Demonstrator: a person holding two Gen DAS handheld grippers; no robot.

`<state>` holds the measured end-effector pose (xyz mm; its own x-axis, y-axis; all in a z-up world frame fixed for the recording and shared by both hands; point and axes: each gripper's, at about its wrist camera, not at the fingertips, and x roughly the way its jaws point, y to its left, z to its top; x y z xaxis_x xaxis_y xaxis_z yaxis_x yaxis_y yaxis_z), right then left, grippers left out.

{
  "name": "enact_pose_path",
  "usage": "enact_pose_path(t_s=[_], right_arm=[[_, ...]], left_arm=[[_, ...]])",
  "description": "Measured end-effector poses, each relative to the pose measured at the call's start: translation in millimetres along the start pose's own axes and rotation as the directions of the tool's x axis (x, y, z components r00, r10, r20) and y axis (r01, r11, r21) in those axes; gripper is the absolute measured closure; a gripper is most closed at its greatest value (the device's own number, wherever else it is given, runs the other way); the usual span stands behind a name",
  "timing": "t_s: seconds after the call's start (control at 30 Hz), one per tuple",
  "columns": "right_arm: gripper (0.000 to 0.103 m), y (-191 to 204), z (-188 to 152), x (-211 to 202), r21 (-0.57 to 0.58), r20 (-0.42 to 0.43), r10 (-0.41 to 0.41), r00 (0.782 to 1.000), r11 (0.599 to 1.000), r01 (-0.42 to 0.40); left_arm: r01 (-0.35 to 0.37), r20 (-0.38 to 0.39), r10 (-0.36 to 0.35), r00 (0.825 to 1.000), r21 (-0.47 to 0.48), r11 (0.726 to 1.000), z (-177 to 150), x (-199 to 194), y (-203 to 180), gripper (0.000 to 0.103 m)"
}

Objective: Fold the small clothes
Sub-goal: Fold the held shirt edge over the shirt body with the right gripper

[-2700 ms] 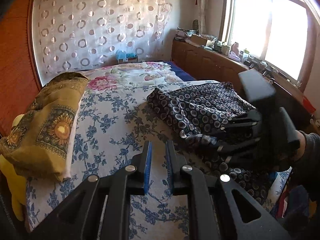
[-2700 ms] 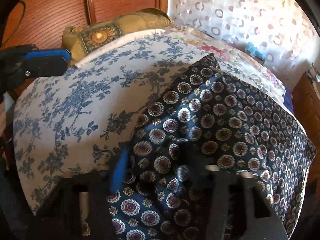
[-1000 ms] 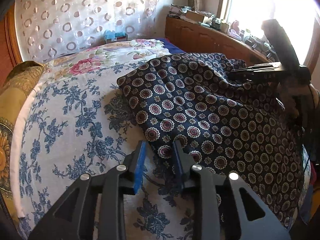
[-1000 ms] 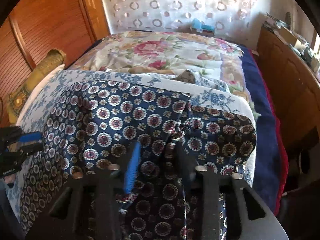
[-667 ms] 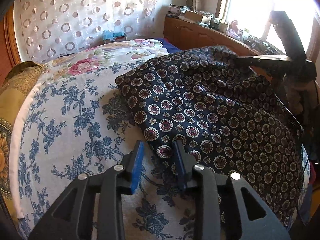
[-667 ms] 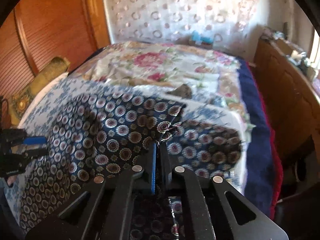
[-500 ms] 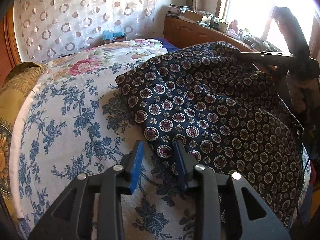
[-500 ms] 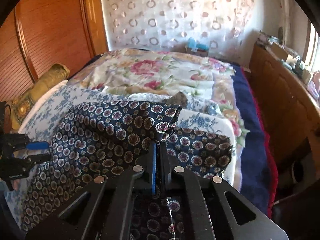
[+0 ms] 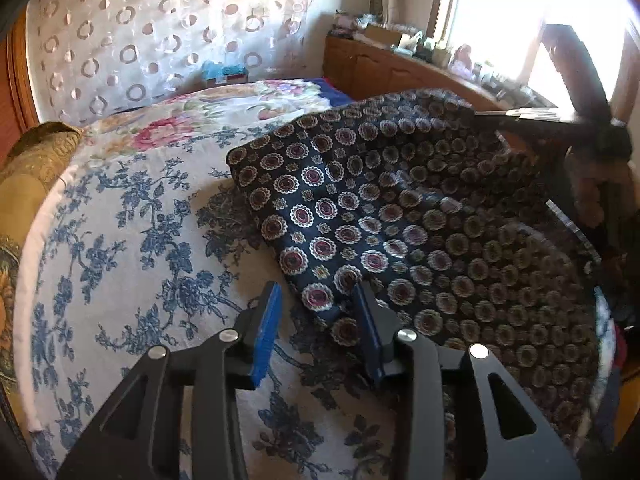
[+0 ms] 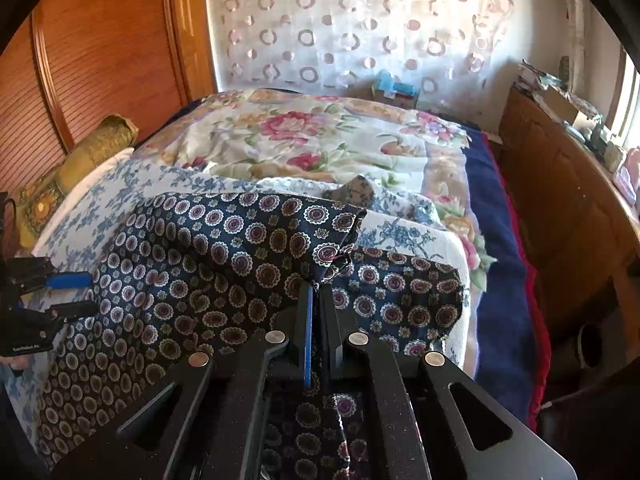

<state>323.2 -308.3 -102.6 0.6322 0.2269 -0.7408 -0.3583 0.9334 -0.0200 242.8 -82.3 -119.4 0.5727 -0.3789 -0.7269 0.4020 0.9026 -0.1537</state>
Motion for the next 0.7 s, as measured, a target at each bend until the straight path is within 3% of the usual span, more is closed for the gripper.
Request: enact_pose_path(t_s=[0.17,0.37,0.43,0.47,0.5,0.63,0.7], right_arm=[[0.103,-3.3,1.4,-15.2,0.005,0.026,-0.061,0.998,0.998,0.061],[0.102,-27.0,3.3,-20.5,0.061,0.003,-0.246,0.969,0.967,0.246],[0.09,-35.7,-1.2,-24.3,0.094,0.002,-0.228,0.974,0.969,0.227],[0.076,-37.9,-3.5,-27.9,0.108,0.004,-0.228,0.974,0.968,0.226],[0.07,-39.6,-8.5,-35.9,0.124,0.019,-0.221,0.975,0.968,0.217],[0.067,-31.1,-32.6,-67.9,0.132,0.056,-0.187,0.981,0.975,0.179],[0.061,-24.2,-51.4,-82.7,0.123,0.056,-0.17,0.984,0.979,0.162]], left_arm=[[0.023,0.093,-0.024,0.995,0.006,1.0,1.8,-37.1,-1.6,0.066],[0.03,0.121,-0.032,0.992,0.02,0.999,-1.7,-54.6,-12.9,0.066],[0.03,0.12,-0.033,0.992,0.03,0.999,-3.9,-56.0,-17.0,0.066],[0.025,0.121,-0.029,0.992,0.036,0.999,-5.1,-57.1,-20.2,0.066],[0.023,0.121,-0.028,0.992,0.042,0.999,-7.2,-58.3,-22.9,0.066],[0.027,0.12,-0.032,0.992,0.043,0.999,-9.8,-61.0,-31.2,0.066],[0.024,0.121,-0.03,0.992,0.047,0.999,-13.4,-63.7,-35.1,0.066]])
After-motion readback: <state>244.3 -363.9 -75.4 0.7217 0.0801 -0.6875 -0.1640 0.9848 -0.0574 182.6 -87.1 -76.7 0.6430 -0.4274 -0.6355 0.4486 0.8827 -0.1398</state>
